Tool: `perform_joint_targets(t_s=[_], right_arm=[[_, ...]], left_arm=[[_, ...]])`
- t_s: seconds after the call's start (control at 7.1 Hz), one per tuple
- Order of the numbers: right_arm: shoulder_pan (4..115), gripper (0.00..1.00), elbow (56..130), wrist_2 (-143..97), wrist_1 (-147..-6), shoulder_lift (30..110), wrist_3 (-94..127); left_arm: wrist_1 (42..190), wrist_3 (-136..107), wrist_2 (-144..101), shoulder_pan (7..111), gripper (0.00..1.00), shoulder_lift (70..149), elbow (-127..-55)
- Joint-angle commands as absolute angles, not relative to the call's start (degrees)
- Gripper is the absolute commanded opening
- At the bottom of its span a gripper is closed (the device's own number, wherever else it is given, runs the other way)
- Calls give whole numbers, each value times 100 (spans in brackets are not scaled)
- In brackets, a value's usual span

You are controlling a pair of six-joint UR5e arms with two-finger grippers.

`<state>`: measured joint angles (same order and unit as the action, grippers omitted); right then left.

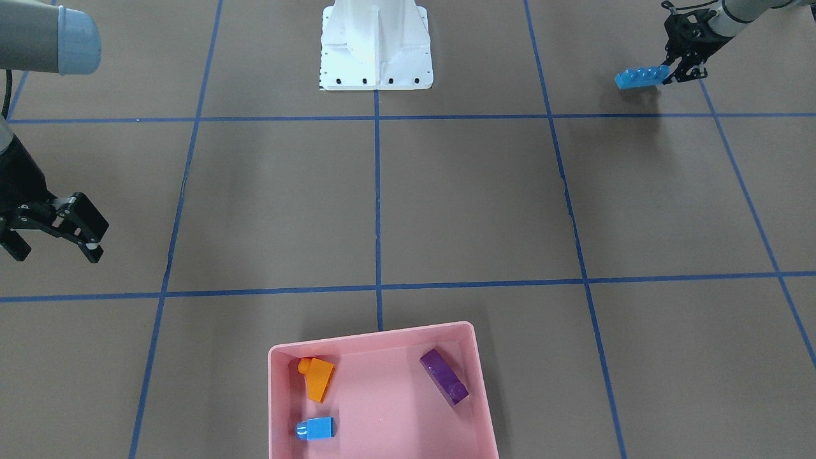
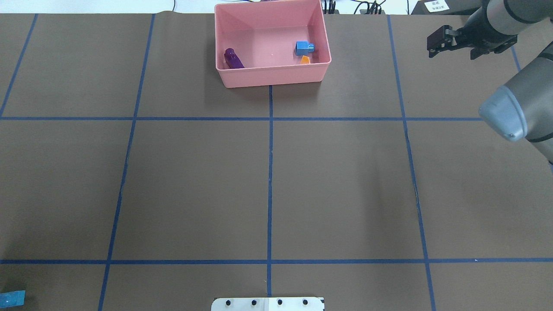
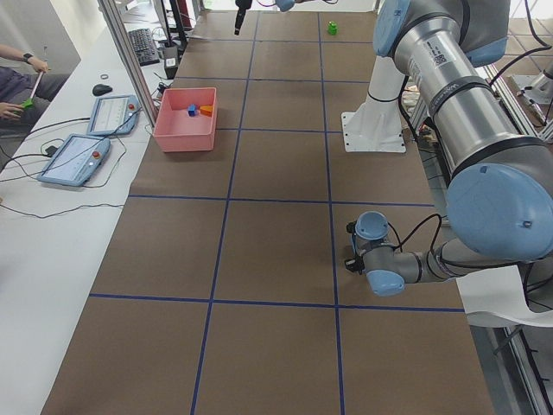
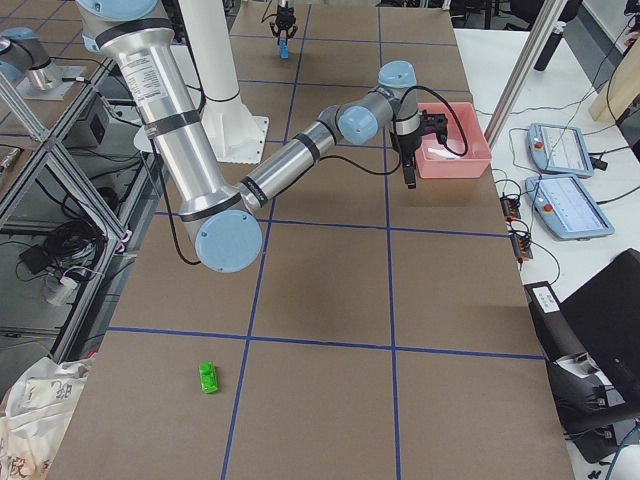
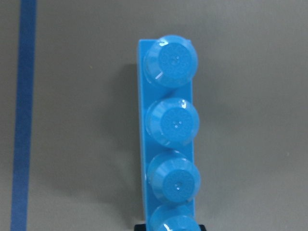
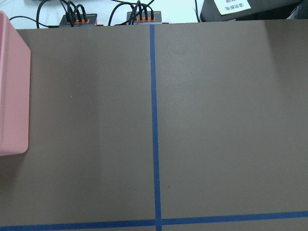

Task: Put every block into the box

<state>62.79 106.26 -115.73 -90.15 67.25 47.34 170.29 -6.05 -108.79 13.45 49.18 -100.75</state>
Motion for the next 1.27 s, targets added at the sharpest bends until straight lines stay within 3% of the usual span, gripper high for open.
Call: perform_joint_targets(t_s=[0.0, 0.42, 1.13], right_arm=[[6354, 100, 10626, -11698, -9009, 6724, 4720], [6547, 100, 10591, -11777, -9061, 6724, 4457], [7591, 100, 10582, -12575, -9036, 7538, 2720]], left_arm=[[17393, -2505, -10872, 1362, 32, 4948, -10439], [17385, -4476, -10846, 1485, 32, 5560, -11151], [16792, -5764, -10872, 2661, 32, 7746, -11224]])
